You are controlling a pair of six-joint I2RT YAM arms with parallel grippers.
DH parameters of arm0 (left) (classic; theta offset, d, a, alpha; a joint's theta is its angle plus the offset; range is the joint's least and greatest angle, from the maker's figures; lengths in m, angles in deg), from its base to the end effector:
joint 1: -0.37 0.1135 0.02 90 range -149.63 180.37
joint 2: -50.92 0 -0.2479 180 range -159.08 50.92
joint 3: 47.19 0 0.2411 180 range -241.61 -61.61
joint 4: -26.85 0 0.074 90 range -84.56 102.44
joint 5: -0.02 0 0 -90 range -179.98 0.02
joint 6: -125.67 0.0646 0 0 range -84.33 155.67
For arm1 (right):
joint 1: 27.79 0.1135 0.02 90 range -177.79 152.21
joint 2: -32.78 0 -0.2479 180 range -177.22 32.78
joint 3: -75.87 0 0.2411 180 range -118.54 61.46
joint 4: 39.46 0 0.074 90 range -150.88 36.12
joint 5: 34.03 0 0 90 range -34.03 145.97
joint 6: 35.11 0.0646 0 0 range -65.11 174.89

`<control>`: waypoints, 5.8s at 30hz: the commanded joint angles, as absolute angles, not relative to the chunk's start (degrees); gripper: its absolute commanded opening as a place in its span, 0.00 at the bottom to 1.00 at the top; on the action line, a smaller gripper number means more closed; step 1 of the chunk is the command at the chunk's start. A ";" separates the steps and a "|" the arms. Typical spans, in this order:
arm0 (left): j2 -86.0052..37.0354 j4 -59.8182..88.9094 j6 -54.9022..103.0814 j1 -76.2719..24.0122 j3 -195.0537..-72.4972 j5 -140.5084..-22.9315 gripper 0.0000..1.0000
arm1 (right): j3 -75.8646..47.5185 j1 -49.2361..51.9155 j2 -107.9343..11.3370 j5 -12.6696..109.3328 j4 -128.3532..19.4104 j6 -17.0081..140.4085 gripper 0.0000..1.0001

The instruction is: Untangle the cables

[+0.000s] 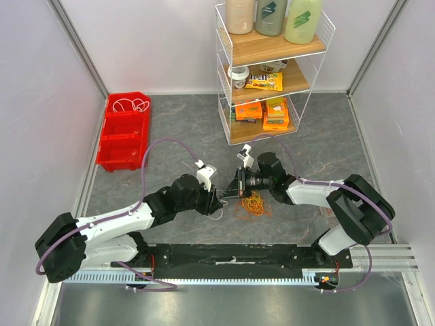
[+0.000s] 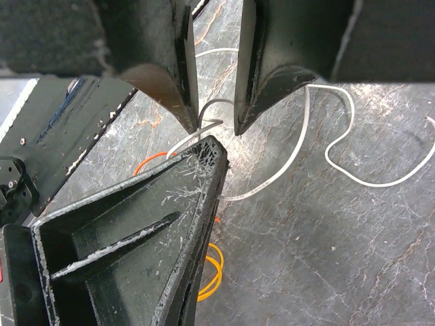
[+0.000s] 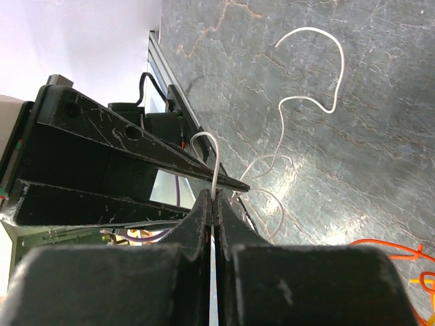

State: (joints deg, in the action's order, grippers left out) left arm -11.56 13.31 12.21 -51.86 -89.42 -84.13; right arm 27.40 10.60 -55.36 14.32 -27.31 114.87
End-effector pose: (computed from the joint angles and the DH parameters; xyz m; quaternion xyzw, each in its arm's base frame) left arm 0.1458 -0.1989 0.1730 0.2421 0.8473 -0.3242 0.3439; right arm 0.2132 0.2237 0.1509 -0.0314 0.8195 0.5655 0.0868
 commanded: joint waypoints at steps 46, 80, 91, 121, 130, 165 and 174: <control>-3.66 10.33 7.28 -52.45 -87.80 -78.65 0.02 | 25.26 18.08 -36.21 29.77 -51.68 83.11 0.63; 17.69 -5.05 -16.19 -53.16 -86.21 -113.02 0.02 | 20.77 31.80 -42.96 94.01 -59.59 108.06 0.04; 20.78 -0.56 -9.51 -52.98 -86.47 -101.51 0.02 | 17.15 33.91 -51.26 93.00 -55.76 100.28 0.00; 3.11 -5.14 12.47 -52.54 -98.70 -80.75 0.46 | 20.50 29.61 -31.20 38.31 -58.62 72.38 0.00; -0.85 -6.19 12.91 -53.24 -99.22 -81.45 0.43 | 20.42 29.25 -32.34 38.57 -58.18 72.55 0.00; -14.21 -3.38 14.14 -59.66 -104.41 -98.50 0.40 | 21.82 29.25 -32.88 36.90 -50.54 80.81 0.00; -13.24 -7.93 2.22 -59.75 -104.14 -119.56 0.02 | 24.20 29.60 -33.13 38.56 -46.67 85.82 0.00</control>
